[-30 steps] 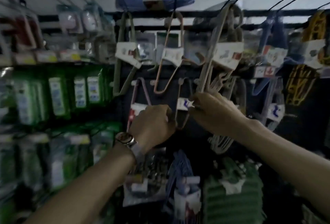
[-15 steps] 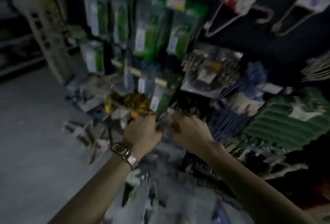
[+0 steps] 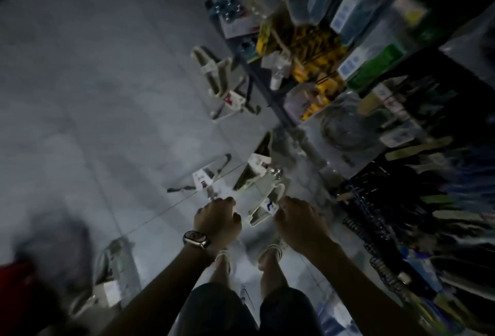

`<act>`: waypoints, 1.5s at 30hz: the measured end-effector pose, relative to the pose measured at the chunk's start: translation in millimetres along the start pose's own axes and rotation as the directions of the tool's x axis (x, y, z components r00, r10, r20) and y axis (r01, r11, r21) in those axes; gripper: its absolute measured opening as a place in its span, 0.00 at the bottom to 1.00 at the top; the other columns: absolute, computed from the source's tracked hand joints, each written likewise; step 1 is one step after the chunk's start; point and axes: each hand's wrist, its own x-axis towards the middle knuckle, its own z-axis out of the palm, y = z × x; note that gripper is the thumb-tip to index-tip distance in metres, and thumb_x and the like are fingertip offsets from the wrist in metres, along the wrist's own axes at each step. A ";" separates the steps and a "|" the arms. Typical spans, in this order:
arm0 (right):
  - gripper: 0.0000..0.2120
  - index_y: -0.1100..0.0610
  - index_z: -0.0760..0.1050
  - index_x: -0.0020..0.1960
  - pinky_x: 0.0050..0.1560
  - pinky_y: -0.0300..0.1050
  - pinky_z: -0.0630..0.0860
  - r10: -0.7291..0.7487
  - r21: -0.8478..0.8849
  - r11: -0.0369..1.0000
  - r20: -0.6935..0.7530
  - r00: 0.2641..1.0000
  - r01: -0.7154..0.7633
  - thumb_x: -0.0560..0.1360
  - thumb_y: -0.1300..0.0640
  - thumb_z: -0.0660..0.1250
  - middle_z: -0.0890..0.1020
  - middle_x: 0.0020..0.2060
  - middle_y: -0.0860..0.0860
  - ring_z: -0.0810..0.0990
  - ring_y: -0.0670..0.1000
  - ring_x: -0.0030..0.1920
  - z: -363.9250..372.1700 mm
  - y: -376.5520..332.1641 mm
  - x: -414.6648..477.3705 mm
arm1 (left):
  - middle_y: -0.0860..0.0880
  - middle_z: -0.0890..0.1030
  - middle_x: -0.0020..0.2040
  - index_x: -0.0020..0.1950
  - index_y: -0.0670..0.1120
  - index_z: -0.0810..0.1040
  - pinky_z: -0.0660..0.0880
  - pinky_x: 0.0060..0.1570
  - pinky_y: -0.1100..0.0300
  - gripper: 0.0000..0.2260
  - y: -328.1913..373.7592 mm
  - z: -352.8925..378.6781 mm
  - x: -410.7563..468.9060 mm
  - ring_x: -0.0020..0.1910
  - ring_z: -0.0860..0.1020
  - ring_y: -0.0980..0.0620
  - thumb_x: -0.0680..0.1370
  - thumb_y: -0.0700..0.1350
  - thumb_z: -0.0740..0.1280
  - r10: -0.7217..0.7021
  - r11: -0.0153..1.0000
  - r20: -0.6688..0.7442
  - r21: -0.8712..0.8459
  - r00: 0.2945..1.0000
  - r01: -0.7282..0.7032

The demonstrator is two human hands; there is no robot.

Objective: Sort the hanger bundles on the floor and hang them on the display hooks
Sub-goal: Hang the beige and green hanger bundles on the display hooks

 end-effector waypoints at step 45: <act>0.12 0.56 0.79 0.42 0.35 0.40 0.68 0.530 0.478 0.798 -0.267 0.805 -0.367 0.82 0.54 0.63 0.80 0.30 0.51 0.77 0.51 0.29 442.3 35.3 390.6 | 0.42 0.45 0.83 0.82 0.63 0.37 0.71 0.65 0.34 0.52 -368.1 282.8 506.4 0.78 0.56 0.33 0.75 0.49 0.75 -0.136 0.957 0.304 0.285 0.943 0.046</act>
